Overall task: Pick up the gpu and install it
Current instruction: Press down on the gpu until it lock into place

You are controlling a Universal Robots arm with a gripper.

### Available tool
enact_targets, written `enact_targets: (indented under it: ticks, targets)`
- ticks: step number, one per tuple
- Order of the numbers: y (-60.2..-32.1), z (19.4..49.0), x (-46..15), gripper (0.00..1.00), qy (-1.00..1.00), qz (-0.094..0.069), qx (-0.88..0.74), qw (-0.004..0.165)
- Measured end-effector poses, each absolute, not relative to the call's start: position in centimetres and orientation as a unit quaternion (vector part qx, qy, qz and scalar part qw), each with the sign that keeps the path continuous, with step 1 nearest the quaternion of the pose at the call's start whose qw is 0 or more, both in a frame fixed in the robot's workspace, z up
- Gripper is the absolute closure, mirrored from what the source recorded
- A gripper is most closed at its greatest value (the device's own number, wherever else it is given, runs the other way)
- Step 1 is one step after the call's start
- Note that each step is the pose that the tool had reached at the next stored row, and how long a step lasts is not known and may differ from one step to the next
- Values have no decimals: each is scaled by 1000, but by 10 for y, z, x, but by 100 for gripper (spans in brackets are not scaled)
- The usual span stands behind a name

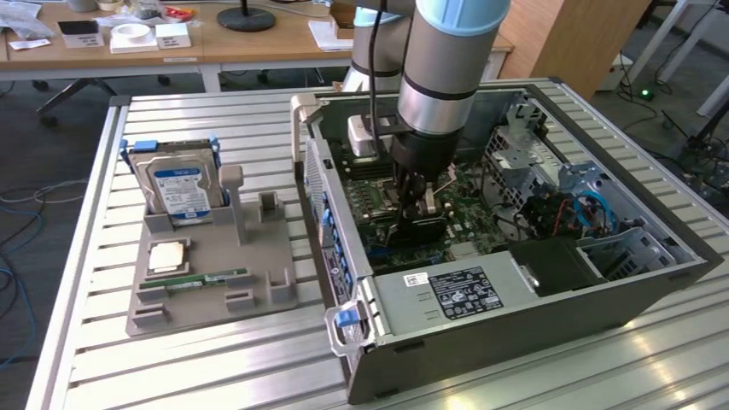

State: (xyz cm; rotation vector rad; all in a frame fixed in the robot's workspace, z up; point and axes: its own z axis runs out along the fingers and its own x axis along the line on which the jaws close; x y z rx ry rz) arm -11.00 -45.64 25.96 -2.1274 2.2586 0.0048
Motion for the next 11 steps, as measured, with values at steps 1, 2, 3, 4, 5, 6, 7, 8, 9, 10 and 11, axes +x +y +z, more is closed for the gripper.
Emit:
enact_targets:
  ticks: [1, 2, 3, 4, 5, 6, 7, 8, 9, 10, 11]
  targets:
    - [-456, 260, -110, 89, 728, 2, -686, 19]
    - [-456, 260, -110, 89, 728, 2, -686, 19]
    - [-456, 260, -110, 89, 728, 2, -686, 19]
    - [-456, 260, -110, 89, 728, 2, -686, 19]
    - [-456, 260, -110, 89, 728, 2, -686, 19]
    - [-456, 260, -110, 89, 728, 2, -686, 19]
    - [-456, 260, -110, 89, 728, 2, -686, 19]
    - [-456, 260, -110, 89, 728, 2, -686, 20]
    - [-456, 260, -110, 89, 728, 2, -686, 20]
    - [-456, 261, -110, 89, 728, 2, -685, 20]
    - [-456, 262, -110, 89, 728, 2, -685, 20]
